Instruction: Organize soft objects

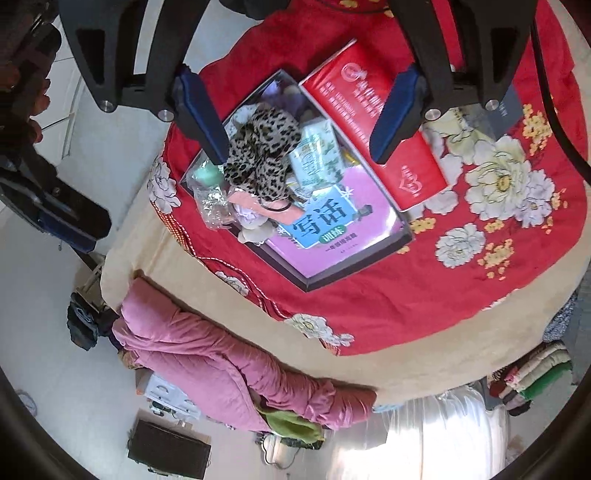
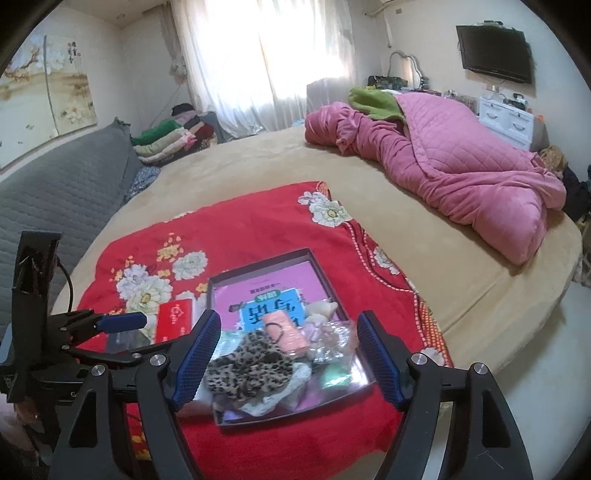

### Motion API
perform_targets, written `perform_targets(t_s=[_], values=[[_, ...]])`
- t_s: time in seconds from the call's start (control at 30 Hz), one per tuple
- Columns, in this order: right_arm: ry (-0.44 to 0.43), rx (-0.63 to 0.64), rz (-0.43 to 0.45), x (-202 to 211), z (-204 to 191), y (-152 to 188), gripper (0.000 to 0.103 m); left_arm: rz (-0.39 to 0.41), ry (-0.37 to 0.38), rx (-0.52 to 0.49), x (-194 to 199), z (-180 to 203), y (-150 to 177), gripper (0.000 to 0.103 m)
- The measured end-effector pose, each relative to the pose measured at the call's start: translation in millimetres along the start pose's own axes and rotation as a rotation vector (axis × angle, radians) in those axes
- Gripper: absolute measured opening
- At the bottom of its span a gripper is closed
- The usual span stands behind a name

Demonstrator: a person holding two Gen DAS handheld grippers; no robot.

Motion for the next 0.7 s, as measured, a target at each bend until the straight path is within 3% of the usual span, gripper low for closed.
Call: perform_targets(t_s=[0.33, 0.7], values=[[0.018, -0.097, 0.026, 19.6, -25.5, 28.8, 0.078, 0.034, -0.047, 0.026, 34.8, -20.7, 32.3, 0.081], [0.071, -0.091, -0.078, 23.1, -64.1, 95.3, 0.079, 0.024, -0.089, 0.051, 52.8, -42.5, 82.9, 0.081]])
Point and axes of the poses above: each gripper's, at about its wrist camera, not at the fingertips, and x roughly against the way its jaws point, z to its right, y to its underside, the point moved 5 cm from there along -x, roughly the way its jaws point, and after that the axes turned 1 degree about -y, right-handed, at the moved point
